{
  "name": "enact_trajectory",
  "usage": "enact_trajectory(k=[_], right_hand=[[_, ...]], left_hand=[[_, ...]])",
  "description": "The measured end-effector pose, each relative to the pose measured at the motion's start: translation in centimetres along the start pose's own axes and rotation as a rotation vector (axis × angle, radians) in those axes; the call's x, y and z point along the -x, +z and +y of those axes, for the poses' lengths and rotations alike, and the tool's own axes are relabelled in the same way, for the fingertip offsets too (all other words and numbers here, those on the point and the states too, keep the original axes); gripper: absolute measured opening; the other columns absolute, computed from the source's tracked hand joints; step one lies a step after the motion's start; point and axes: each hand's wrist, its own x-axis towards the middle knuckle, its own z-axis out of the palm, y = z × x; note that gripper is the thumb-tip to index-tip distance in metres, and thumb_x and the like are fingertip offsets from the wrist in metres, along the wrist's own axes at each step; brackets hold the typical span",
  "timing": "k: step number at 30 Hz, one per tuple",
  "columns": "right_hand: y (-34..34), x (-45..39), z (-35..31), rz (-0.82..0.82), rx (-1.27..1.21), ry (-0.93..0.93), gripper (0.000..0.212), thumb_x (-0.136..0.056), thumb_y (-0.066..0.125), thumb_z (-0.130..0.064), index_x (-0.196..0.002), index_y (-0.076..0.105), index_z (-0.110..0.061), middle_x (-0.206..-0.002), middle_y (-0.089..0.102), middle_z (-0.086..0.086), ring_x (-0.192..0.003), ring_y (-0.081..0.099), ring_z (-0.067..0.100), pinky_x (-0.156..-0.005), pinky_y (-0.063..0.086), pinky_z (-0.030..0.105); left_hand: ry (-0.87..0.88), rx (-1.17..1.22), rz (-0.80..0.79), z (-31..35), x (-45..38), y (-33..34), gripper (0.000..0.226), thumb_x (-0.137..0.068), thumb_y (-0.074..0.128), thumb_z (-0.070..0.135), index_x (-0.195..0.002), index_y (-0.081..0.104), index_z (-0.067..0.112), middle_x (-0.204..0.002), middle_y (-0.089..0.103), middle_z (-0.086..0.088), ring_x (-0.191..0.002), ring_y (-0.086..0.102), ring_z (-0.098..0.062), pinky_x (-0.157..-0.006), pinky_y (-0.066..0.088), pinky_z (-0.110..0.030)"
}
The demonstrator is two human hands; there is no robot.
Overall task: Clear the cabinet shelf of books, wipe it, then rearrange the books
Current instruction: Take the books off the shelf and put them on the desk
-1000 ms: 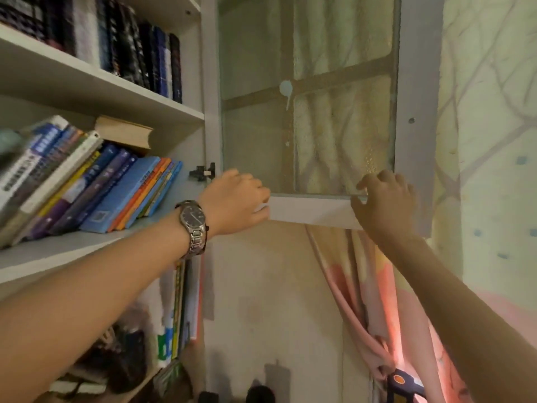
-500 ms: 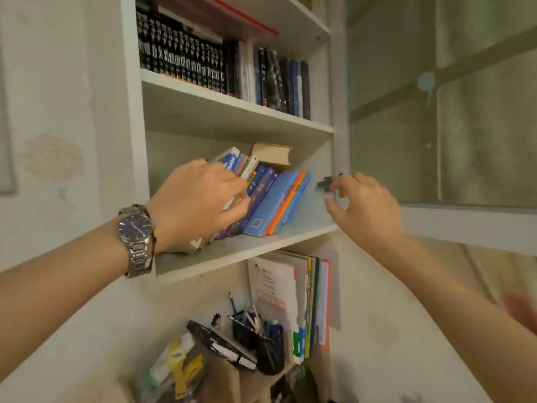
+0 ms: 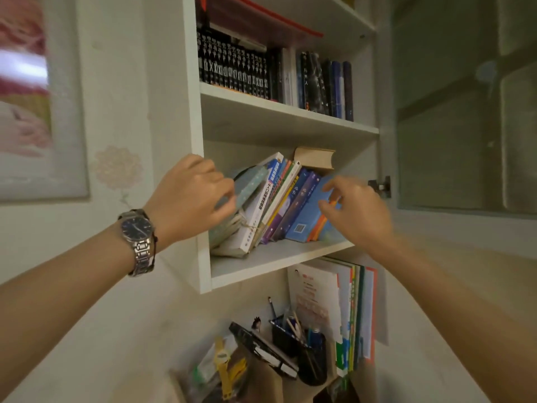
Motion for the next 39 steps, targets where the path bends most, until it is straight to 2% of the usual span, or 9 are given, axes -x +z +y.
enact_trajectory(k=[4, 12, 17, 22, 26, 31, 33, 36, 39], right_hand=[[1.2, -0.2, -1.2, -0.032, -0.038, -0.011, 0.023, -0.091, 0.062, -0.026, -0.111, 0.061, -0.016, -0.104, 0.062, 0.004, -0.093, 0.059, 0.019, -0.071, 0.046, 0.03], [4.9, -0.8, -3.0, -0.039, -0.195, -0.053, 0.028, -0.09, 0.064, -0.027, -0.116, 0.056, -0.02, -0.098, 0.062, -0.001, -0.086, 0.058, 0.014, -0.072, 0.054, 0.041], [7.5, -1.0, -4.0, -0.088, -0.528, 0.09, 0.031, -0.089, 0.065, -0.025, -0.118, 0.053, -0.022, -0.089, 0.061, 0.0, -0.076, 0.059, 0.015, -0.071, 0.054, 0.034], [9.8, -1.4, -5.0, -0.157, -0.809, 0.264, 0.045, -0.088, 0.068, -0.023, -0.128, 0.047, -0.022, -0.096, 0.063, 0.008, -0.071, 0.055, 0.008, -0.051, 0.04, 0.007], [10.7, -1.7, -5.5, -0.162, -0.917, 0.306, 0.055, -0.087, 0.07, -0.021, -0.135, 0.042, -0.023, -0.086, 0.058, -0.001, -0.069, 0.056, 0.003, -0.049, 0.04, 0.005], [11.1, -1.7, -5.7, -0.205, -0.91, 0.295, 0.063, -0.083, 0.072, -0.017, -0.136, 0.038, -0.022, -0.071, 0.057, -0.012, -0.055, 0.057, -0.006, -0.05, 0.045, 0.009], [11.1, -1.8, -5.9, -0.213, -0.912, 0.287, 0.067, -0.083, 0.071, -0.013, -0.139, 0.034, -0.02, -0.072, 0.054, -0.013, -0.061, 0.058, -0.003, -0.055, 0.047, 0.011], [11.1, -1.8, -6.1, -0.202, -0.92, 0.28, 0.071, -0.083, 0.07, -0.009, -0.142, 0.031, -0.017, -0.076, 0.052, -0.013, -0.068, 0.056, 0.001, -0.059, 0.049, 0.015], [11.3, -1.6, -6.3, -0.174, -0.916, 0.273, 0.07, -0.084, 0.069, -0.009, -0.143, 0.032, -0.016, -0.076, 0.051, -0.014, -0.064, 0.056, -0.006, -0.054, 0.043, 0.005]], left_hand=[[-0.015, -0.034, 0.019, -0.1, -0.4, 1.2, 0.04, -0.088, 0.036, 0.032, -0.07, 0.067, 0.013, -0.061, 0.064, -0.001, -0.066, 0.055, -0.023, -0.083, 0.035, -0.035], [-0.103, -0.062, 0.07, 1.5, -1.7, 3.5, 0.031, -0.085, 0.044, 0.03, -0.07, 0.066, 0.015, -0.063, 0.067, 0.001, -0.065, 0.057, -0.021, -0.08, 0.032, -0.034], [-0.127, -0.093, 0.079, 1.4, -1.8, 4.0, 0.026, -0.087, 0.047, 0.028, -0.074, 0.066, 0.017, -0.064, 0.065, 0.003, -0.067, 0.058, -0.021, -0.08, 0.032, -0.033], [-0.057, -0.169, -0.015, 1.4, -1.6, 3.9, 0.019, -0.08, 0.063, 0.035, -0.083, 0.069, 0.018, -0.074, 0.069, 0.002, -0.073, 0.059, -0.021, -0.081, 0.03, -0.034], [-0.027, -0.248, -0.117, 1.3, -1.5, 3.9, 0.03, -0.071, 0.07, 0.046, -0.086, 0.069, 0.021, -0.075, 0.069, 0.004, -0.075, 0.059, -0.02, -0.082, 0.028, -0.035], [-0.009, -0.28, -0.16, 1.4, -1.5, 3.7, 0.035, -0.064, 0.075, 0.05, -0.085, 0.071, 0.022, -0.073, 0.068, 0.005, -0.074, 0.059, -0.02, -0.081, 0.027, -0.035], [0.004, -0.293, -0.194, 1.4, -1.5, 3.8, 0.033, -0.066, 0.073, 0.05, -0.085, 0.07, 0.023, -0.073, 0.068, 0.006, -0.074, 0.059, -0.019, -0.08, 0.028, -0.035], [0.061, -0.342, -0.282, 2.0, -1.8, 3.5, 0.029, -0.076, 0.067, 0.046, -0.095, 0.065, 0.024, -0.086, 0.066, 0.005, -0.081, 0.061, -0.018, -0.078, 0.033, -0.032], [0.094, -0.348, -0.323, 2.3, -2.1, 3.9, 0.031, -0.092, 0.051, 0.035, -0.12, 0.049, 0.022, -0.113, 0.056, -0.001, -0.103, 0.056, -0.02, -0.082, 0.034, -0.032]])
